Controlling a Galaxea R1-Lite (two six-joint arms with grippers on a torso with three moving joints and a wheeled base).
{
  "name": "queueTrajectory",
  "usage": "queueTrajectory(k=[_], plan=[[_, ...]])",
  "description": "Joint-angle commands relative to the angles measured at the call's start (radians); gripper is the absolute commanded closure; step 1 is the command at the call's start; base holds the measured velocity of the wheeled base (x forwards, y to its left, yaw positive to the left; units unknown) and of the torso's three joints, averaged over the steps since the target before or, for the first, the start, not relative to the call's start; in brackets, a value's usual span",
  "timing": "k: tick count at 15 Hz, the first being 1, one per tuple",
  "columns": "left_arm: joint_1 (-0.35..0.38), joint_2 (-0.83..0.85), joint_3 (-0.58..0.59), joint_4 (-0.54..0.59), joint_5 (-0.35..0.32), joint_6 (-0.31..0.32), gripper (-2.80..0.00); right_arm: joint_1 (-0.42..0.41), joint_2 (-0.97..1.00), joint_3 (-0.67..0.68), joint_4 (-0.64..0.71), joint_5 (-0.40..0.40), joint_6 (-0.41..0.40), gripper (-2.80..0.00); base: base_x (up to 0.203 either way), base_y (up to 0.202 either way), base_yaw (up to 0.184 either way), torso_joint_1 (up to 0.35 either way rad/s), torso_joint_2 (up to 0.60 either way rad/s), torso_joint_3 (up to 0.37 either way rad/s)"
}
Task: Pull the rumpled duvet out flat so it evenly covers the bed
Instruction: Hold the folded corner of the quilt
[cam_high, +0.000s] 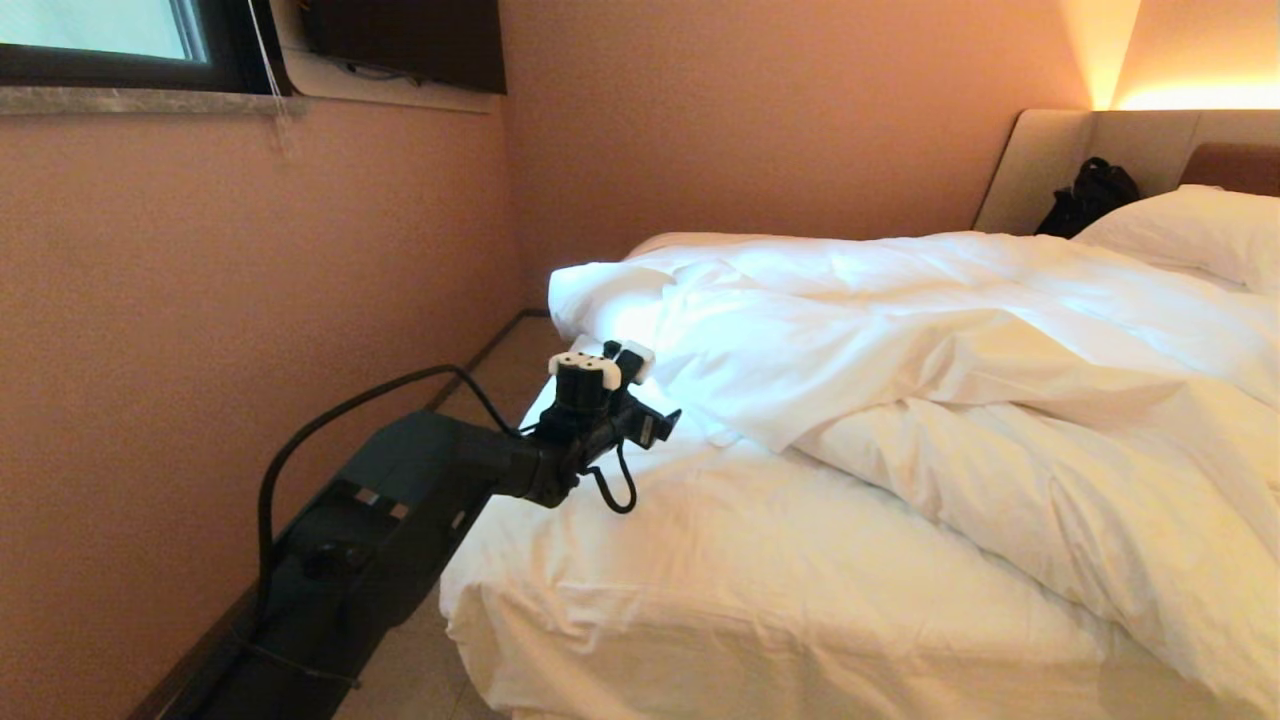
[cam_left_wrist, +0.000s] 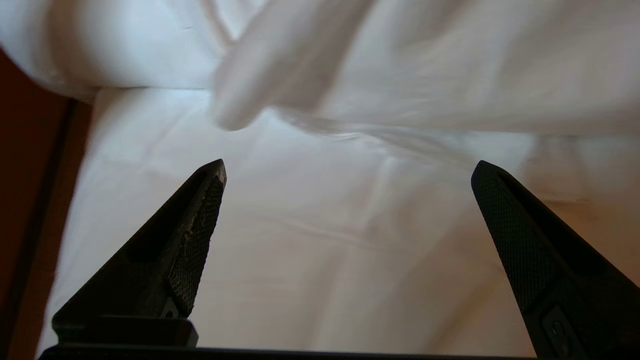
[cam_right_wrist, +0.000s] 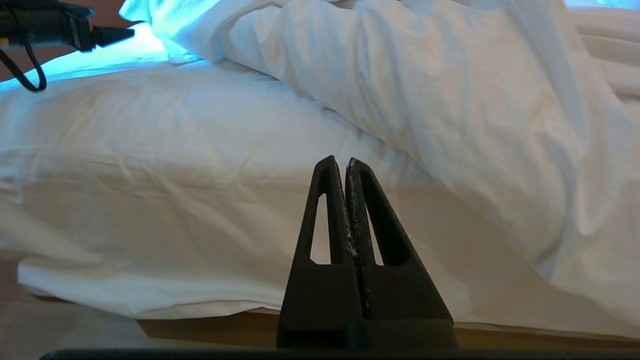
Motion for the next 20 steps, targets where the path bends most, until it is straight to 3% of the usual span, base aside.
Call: queueTrajectory(k=[1, 7, 9, 19, 20], plan=[[-0.039, 0.004, -0.001, -0.002, 0.000, 0.003, -2.80, 0.000, 0.001, 0.000, -0.001, 0.000, 0.000, 0.00, 0.000, 0.000, 0.000, 0.000, 0.00, 0.000], [-0.140, 0.006, -0.001, 0.001, 0.001, 0.022, -2.80, 0.000, 0.001, 0.000, -0.001, 0.000, 0.000, 0.00, 0.000, 0.000, 0.000, 0.000, 0.00, 0.000], [-0.149, 0.018, -0.001, -0.002, 0.001, 0.048, -2.80, 0.000, 0.001, 0.000, -0.001, 0.000, 0.000, 0.00, 0.000, 0.000, 0.000, 0.000, 0.00, 0.000], [-0.170, 0.021, -0.001, -0.002, 0.004, 0.051, -2.80, 0.000, 0.001, 0.000, -0.001, 0.000, 0.000, 0.00, 0.000, 0.000, 0.000, 0.000, 0.00, 0.000], [-0.171, 0.026, -0.001, -0.005, 0.009, 0.051, 0.00, 0.000, 0.001, 0.000, -0.001, 0.000, 0.000, 0.00, 0.000, 0.000, 0.000, 0.000, 0.00, 0.000]])
